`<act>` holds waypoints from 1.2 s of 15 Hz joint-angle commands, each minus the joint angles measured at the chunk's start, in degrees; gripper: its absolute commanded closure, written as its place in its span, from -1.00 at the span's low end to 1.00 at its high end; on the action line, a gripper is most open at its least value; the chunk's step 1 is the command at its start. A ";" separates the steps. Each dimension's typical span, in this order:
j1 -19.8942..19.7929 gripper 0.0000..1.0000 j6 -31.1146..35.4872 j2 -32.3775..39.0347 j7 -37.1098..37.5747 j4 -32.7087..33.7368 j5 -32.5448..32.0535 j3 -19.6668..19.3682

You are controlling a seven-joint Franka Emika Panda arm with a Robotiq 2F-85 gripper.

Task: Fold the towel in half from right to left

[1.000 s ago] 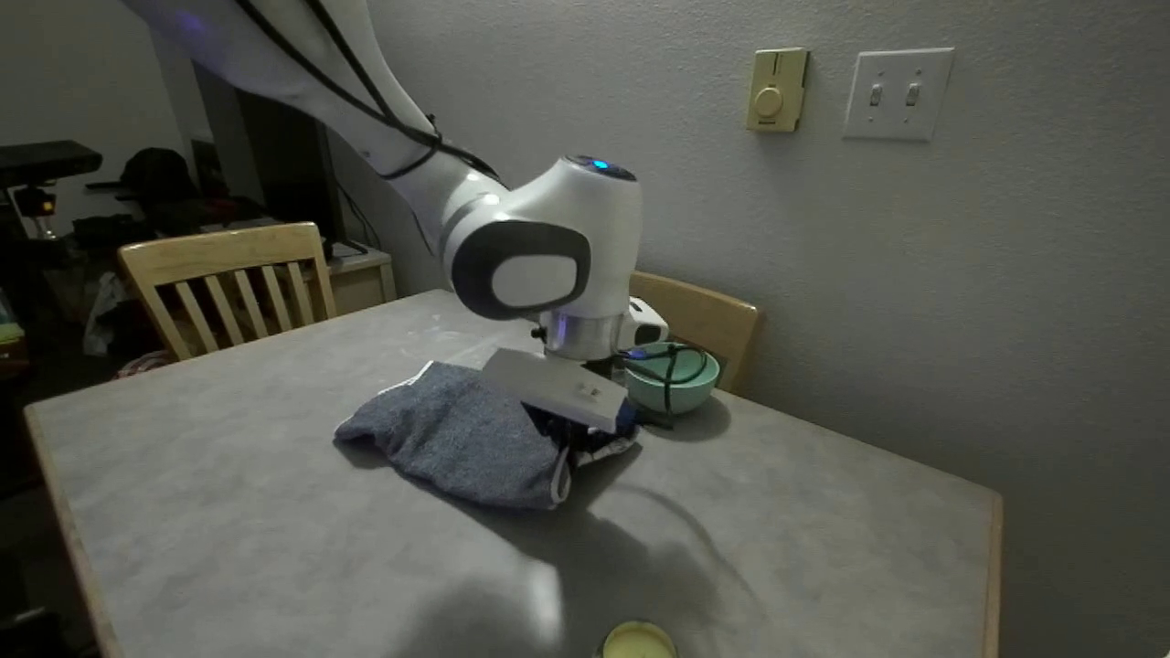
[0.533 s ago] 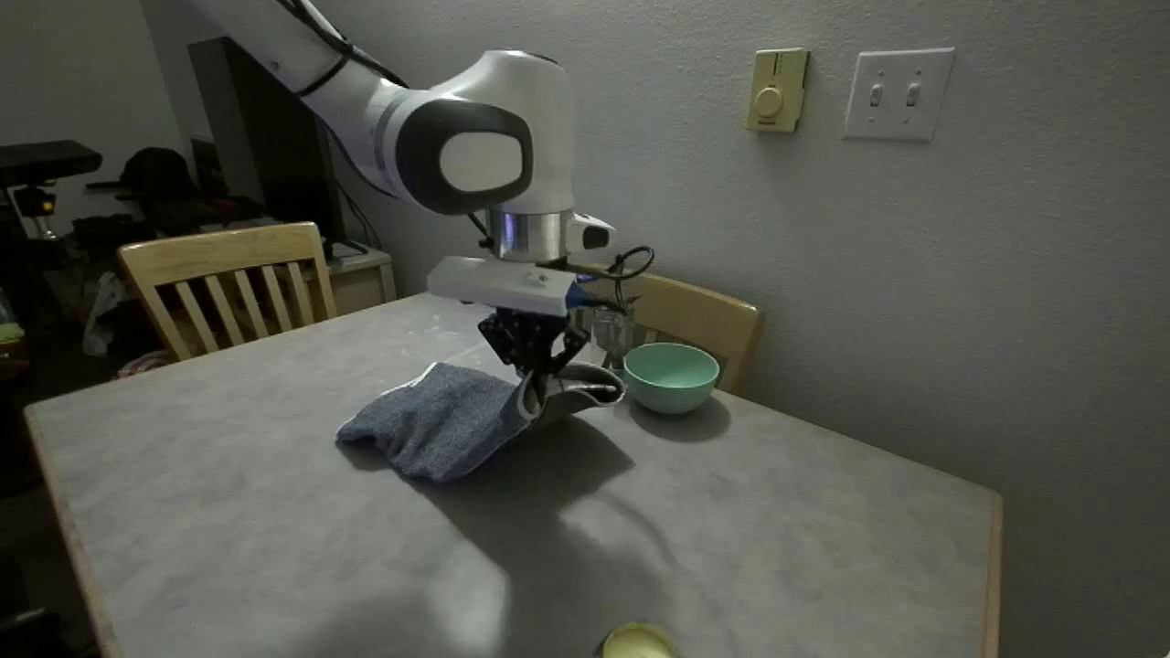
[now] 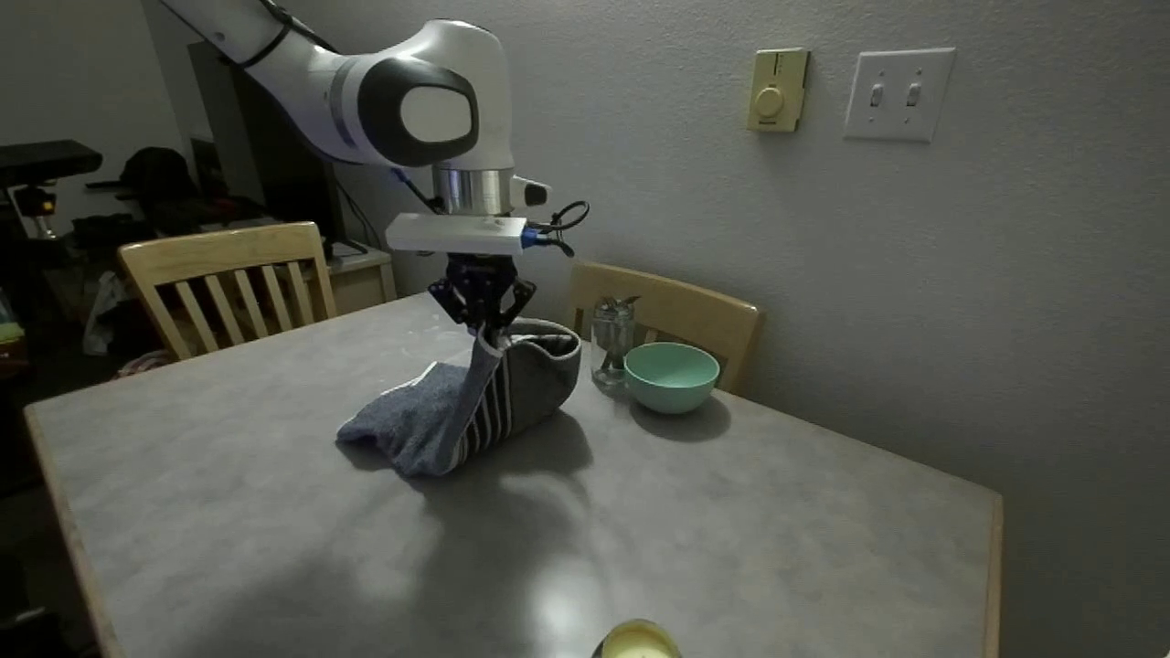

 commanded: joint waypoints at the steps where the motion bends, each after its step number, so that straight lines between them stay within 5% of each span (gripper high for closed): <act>1: 1.75 0.96 -4.75 1.41 -0.65 3.11 -2.91 0.52; 18: 7.60 0.96 -19.32 10.65 -0.64 17.78 -6.49 2.87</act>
